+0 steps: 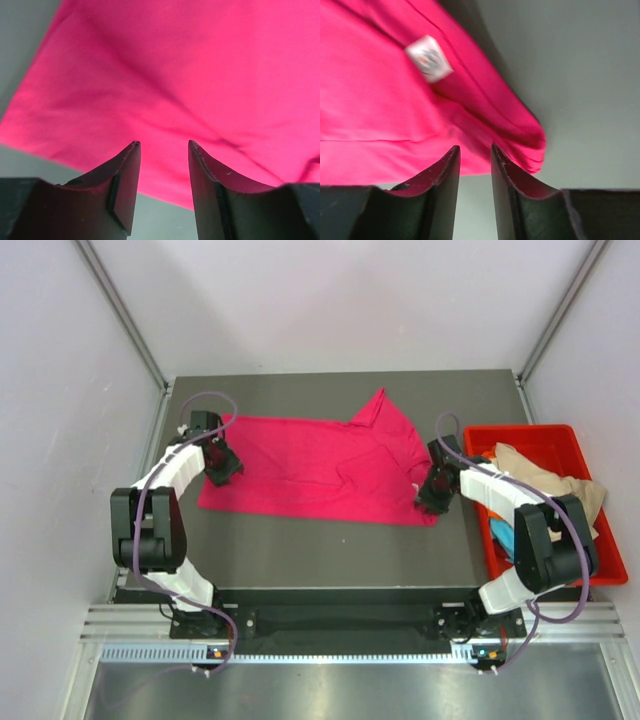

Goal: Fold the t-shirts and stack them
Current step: Fold the tshirt

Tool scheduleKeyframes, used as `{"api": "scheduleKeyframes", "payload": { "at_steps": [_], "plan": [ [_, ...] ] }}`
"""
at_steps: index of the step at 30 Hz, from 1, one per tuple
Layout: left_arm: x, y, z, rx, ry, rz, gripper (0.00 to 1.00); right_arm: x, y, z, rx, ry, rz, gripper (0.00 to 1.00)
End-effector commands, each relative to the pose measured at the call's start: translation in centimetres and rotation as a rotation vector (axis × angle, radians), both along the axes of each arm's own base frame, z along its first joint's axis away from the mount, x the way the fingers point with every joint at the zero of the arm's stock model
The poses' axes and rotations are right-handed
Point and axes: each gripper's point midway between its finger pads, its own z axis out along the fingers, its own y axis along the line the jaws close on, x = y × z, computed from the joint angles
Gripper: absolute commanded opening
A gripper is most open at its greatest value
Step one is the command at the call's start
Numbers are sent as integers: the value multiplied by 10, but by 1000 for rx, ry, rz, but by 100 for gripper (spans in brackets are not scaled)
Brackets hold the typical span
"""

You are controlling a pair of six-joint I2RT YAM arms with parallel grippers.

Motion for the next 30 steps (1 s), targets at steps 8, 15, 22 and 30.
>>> {"api": "scheduleKeyframes", "payload": {
  "at_steps": [8, 15, 22, 30],
  "plan": [
    [-38, 74, -26, 175, 95, 317, 45, -13, -15, -17, -46, -13, 1, 29],
    [-80, 107, -43, 320, 219, 497, 36, -27, -39, -23, -154, 8, -29, 29],
    [-93, 111, -37, 340, 214, 536, 29, -34, -43, -21, -163, -1, -35, 29],
    [-67, 91, -3, 211, 42, 387, 45, -31, -39, -8, -123, -61, -38, 30]
  ]
}}
